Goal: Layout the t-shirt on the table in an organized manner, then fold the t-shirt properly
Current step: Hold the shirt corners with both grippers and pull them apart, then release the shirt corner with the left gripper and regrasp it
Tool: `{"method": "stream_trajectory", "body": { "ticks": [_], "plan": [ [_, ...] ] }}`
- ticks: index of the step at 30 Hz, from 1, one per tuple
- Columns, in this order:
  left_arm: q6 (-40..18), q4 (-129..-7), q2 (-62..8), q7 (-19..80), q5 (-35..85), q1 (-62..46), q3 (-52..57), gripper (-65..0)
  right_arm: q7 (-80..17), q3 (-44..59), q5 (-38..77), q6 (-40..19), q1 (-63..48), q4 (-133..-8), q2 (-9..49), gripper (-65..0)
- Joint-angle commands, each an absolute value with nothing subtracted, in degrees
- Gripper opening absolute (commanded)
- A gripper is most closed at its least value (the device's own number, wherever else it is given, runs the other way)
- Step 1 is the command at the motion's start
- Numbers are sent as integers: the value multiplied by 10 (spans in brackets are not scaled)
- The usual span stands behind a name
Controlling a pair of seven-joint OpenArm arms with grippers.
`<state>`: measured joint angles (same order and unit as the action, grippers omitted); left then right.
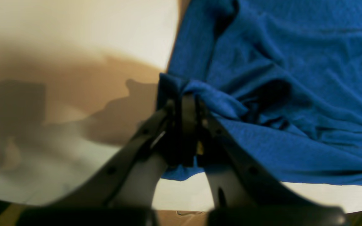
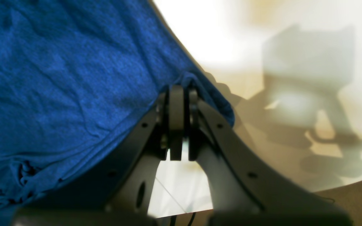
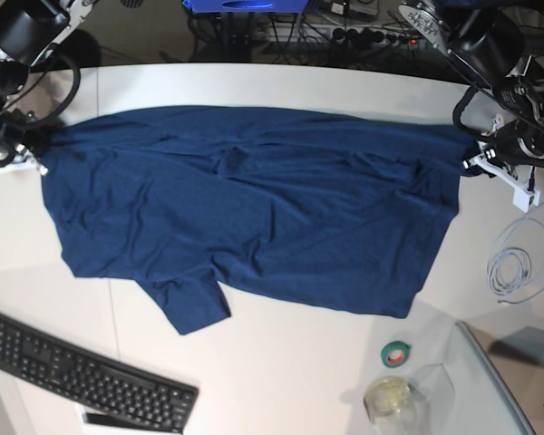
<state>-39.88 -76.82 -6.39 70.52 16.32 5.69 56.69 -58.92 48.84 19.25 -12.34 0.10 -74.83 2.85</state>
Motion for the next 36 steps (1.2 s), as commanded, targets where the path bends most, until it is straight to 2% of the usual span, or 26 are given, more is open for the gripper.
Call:
{"method": "stream_trajectory", "body": {
  "ticks": [1, 11, 17, 20, 29, 32, 36],
  "plan": [
    [-400, -784, -70, 702, 172, 66, 567, -650, -582, 488, 196, -120, 7, -757, 39, -647],
    [-400, -782, -52, 699, 172, 96, 563, -650, -586, 487, 196, -120, 7, -761, 39, -647],
    [-399, -727, -50, 699, 168, 132, 567, -650, -586, 487, 196, -120, 6, -761, 39, -648],
    [-362, -696, -49, 698, 172, 149, 578, -650, -586, 487, 196, -120, 6, -761, 39, -648],
    [-330, -640, -42, 683, 170, 197, 615, -650, -587, 487, 196, -120, 6, -762, 39, -641],
    [-329, -634, -41, 664, 167, 197, 615, -650, -584, 488, 196, -124, 4, -769, 39, -579],
    [-329, -634, -41, 664, 171, 195, 617, -637, -582, 488, 196, -125, -15, -839, 27, -398]
  ]
}}
